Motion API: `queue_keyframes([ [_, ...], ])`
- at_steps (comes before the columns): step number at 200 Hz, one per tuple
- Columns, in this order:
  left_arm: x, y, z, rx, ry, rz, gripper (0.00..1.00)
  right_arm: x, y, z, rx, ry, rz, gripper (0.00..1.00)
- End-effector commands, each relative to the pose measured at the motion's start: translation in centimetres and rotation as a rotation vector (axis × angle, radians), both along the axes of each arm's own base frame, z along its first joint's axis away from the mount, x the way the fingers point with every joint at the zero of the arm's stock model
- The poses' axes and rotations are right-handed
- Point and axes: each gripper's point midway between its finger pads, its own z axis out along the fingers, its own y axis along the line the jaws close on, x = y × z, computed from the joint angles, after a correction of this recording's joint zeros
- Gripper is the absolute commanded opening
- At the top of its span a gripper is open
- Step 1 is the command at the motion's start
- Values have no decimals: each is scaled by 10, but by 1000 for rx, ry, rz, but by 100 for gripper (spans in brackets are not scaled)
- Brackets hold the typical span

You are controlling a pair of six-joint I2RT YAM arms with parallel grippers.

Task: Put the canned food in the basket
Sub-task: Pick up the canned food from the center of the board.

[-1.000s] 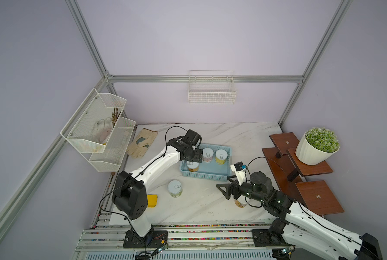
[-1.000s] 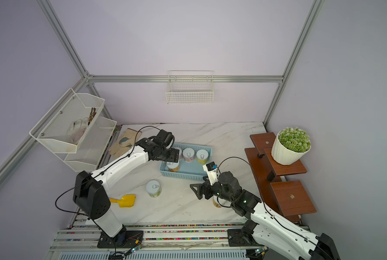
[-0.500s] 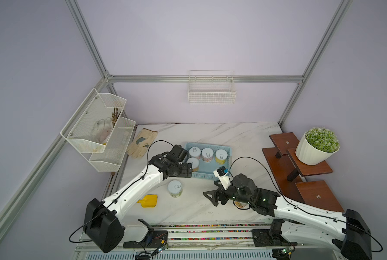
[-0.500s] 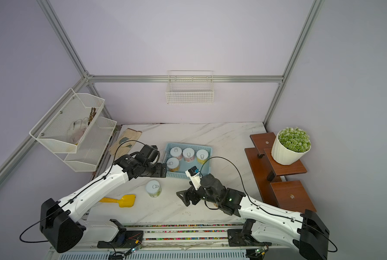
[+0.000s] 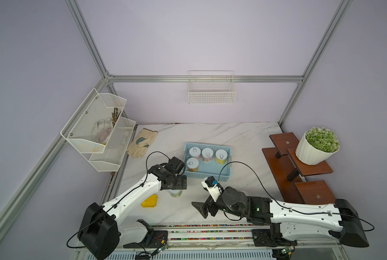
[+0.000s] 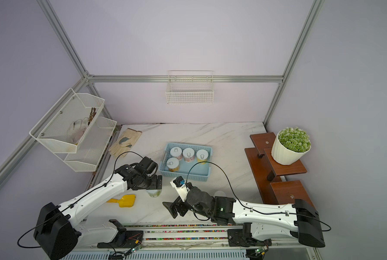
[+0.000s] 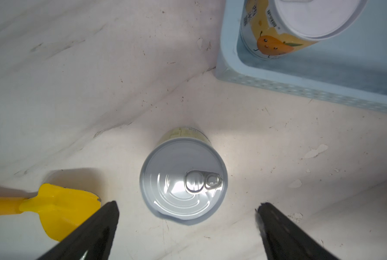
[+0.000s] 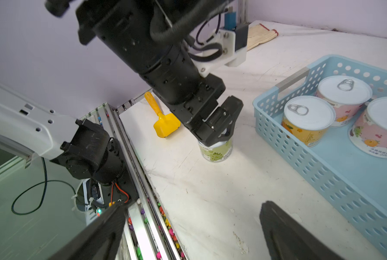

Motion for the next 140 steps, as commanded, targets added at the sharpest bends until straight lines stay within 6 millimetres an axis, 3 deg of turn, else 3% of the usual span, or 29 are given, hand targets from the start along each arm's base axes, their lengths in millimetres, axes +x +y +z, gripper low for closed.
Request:
queue_keyframes([
  [1, 11, -6, -7, -25, -18, 25, 100, 7, 2, 5, 66, 16, -51, 100],
  [99, 7, 0, -44, 11, 50, 54, 100, 10, 2, -9, 51, 62, -31, 100],
  [140, 8, 3, -50, 1, 58, 67, 91, 10, -1, -14, 49, 75, -37, 100],
])
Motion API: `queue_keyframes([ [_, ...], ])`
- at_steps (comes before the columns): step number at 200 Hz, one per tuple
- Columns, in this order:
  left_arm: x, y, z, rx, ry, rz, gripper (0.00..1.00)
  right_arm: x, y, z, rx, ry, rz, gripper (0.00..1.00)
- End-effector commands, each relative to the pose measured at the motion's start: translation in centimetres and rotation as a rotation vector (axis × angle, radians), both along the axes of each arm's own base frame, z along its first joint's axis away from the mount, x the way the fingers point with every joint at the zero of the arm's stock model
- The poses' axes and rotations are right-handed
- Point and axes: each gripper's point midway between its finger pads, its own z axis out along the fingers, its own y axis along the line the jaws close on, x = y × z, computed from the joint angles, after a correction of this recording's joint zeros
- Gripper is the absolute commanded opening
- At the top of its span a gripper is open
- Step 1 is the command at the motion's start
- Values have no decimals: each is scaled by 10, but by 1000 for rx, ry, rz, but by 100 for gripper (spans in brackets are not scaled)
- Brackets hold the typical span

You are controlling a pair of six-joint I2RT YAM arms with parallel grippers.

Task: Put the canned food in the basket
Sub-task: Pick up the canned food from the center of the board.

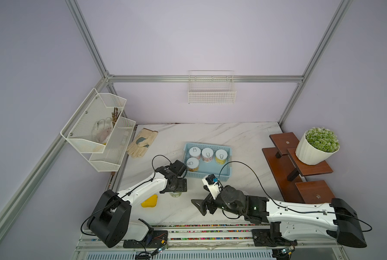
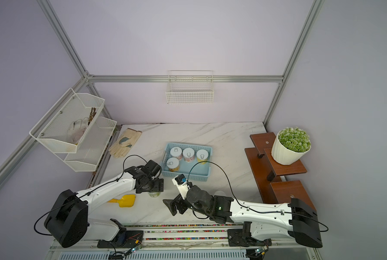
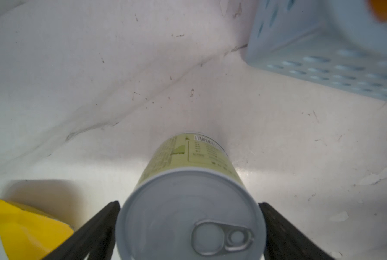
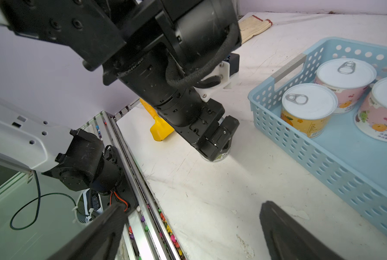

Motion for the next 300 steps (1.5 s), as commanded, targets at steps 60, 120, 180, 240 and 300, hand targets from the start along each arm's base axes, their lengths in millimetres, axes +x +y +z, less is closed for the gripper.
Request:
queue_keyframes([
  [60, 10, -3, -1, -32, -20, 22, 84, 1, -2, 0, 29, 15, -10, 99],
  [120, 8, -4, 0, -43, -17, 22, 76, 4, -4, -2, 37, 24, -17, 99],
  [180, 7, -4, 29, -72, -62, 12, 73, 5, -5, 4, 125, 51, 52, 99],
  [240, 6, -15, 65, -125, -93, -42, 68, 25, -31, 8, 172, 54, 16, 99],
  [300, 16, -47, 110, -166, -154, -136, 65, 46, -71, 18, 148, 6, -80, 99],
])
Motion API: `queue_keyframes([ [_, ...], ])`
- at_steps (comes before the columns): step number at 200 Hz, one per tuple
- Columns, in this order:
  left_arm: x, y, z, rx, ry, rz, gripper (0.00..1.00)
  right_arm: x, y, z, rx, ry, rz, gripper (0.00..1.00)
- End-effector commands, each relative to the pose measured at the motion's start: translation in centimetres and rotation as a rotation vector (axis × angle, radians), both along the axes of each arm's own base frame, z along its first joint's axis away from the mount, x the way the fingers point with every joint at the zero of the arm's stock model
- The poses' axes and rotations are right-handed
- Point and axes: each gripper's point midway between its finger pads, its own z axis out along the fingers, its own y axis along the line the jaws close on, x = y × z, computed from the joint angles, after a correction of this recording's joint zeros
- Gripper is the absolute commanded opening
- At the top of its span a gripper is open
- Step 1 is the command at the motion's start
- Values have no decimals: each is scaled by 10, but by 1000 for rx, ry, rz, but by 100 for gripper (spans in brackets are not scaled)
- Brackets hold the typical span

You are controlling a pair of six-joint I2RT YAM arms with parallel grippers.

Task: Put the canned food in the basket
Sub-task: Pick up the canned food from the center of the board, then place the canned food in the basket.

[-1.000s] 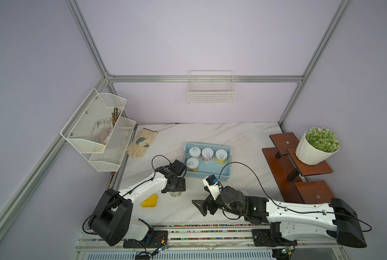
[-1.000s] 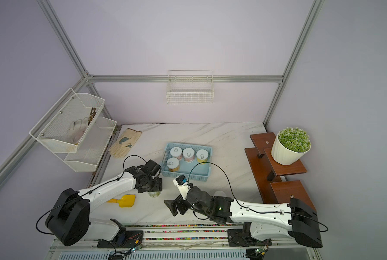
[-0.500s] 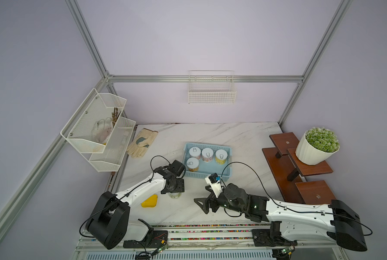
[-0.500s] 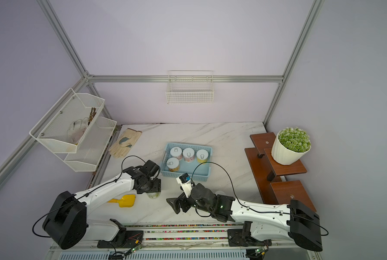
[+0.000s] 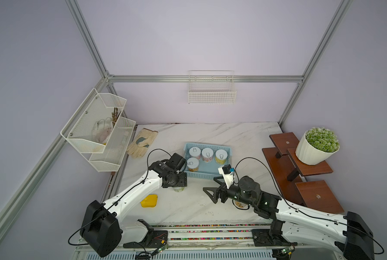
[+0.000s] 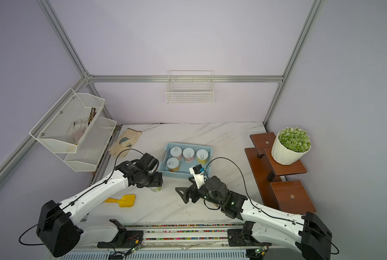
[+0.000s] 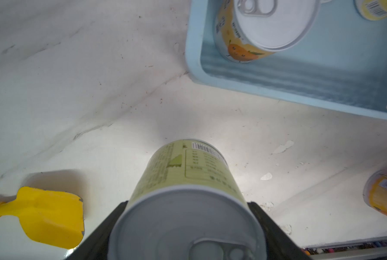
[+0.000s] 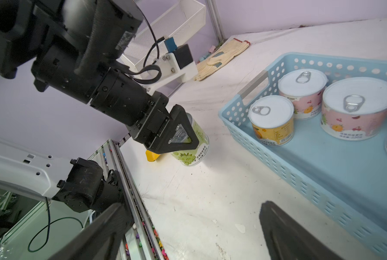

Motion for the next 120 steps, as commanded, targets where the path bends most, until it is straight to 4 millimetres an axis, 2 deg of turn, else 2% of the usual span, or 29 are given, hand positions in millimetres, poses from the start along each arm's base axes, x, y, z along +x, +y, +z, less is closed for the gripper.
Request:
queue_keyframes([
  [1, 12, -18, 35, -50, -80, -56, 65, 4, -15, 1, -27, -19, -24, 99],
  [47, 35, -51, 65, -59, -127, -146, 64, 20, -45, 10, -54, -33, -107, 99],
  [50, 36, -53, 70, -63, -138, -153, 63, 20, -48, 6, -70, -21, -112, 99],
  [55, 41, -59, 63, -47, -119, -164, 63, 21, -51, 6, -78, -18, -121, 99],
  [89, 64, -89, 82, -52, -149, -231, 63, 32, -69, 2, -121, 23, -172, 99],
  [120, 84, -111, 79, -37, -144, -278, 63, 37, -79, -1, -137, 66, -194, 99],
])
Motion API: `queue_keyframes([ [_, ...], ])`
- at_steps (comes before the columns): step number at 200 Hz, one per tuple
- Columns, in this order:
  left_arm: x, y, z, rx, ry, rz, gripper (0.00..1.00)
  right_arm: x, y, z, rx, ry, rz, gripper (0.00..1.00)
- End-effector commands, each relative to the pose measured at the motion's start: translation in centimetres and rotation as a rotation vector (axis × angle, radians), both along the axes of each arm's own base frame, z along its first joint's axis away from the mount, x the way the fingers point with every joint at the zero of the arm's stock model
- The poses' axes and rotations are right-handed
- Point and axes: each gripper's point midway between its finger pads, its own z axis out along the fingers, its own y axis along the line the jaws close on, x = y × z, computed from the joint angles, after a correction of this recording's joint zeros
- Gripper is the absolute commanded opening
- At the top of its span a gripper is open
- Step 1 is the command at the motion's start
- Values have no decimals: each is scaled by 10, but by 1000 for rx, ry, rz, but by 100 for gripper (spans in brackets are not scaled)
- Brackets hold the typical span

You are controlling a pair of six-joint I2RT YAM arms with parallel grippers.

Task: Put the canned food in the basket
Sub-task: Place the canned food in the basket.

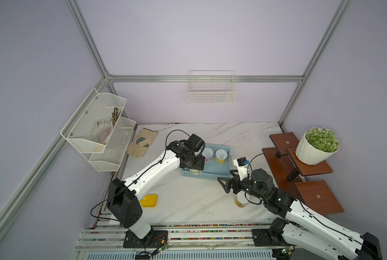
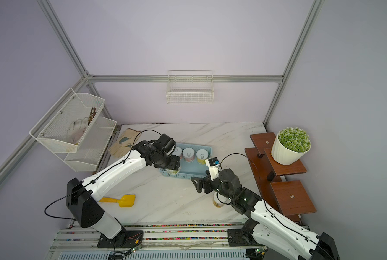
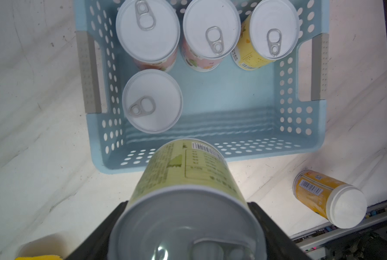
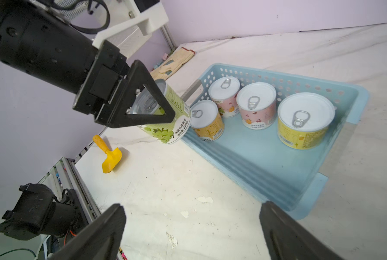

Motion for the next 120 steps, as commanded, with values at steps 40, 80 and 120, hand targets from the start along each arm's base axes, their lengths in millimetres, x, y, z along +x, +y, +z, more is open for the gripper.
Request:
queue_keyframes([
  [40, 37, -42, 6, -9, -39, -104, 60, 12, -30, -8, -110, 63, -110, 99],
  [80, 57, -61, -14, 13, -21, -131, 57, 17, -40, -4, -118, 63, -149, 99],
  [120, 73, -70, -27, 39, -23, -132, 54, 15, -41, -5, -111, 65, -146, 99],
])
